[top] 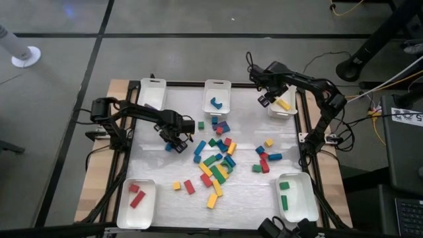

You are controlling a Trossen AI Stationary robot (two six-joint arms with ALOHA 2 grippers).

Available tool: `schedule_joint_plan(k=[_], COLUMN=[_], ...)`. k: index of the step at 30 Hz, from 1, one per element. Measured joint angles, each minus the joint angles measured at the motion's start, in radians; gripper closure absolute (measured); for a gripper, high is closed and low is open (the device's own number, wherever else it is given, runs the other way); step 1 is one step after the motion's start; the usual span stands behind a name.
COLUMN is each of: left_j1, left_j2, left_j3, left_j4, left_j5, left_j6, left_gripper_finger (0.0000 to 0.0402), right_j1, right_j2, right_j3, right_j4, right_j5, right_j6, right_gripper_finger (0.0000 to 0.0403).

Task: Sort blocks
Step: Put the blue block into the top center white bin

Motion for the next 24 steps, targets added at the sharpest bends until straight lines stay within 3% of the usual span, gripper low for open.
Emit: schedule_joint_plan(k=[6,11,16,24], left_j1=[0.002,0.002,0.002,0.002], left_j2=[-0.001,-0.003,-0.003,-0.003], left_j3=[0.000,0.002,0.021,0.062], left_j4=[-0.002,-0.009,-0.008,-0.006], left_j5=[0.002,0.018,0.099,0.261], left_j6=[0.065,0.106,0.154,0.226], left_gripper_finger=[0.0321,0.0322,0.0322,0.0320], right_j1=[0.050,0.119,0.213,0.396], right_j2=[-0.055,-0.119,-0.172,-0.193], right_j3=[0.000,0.000,0.000,0.000], right_j4=[-0.001,0.000,-0.001,-0.032], right_j5=[0.008,0.000,-0.009,-0.136], right_j6=[-0.008,-0.009,-0.009,-0.008], right_gripper_finger=[0.0219,0.0219,0.0219,0.0219])
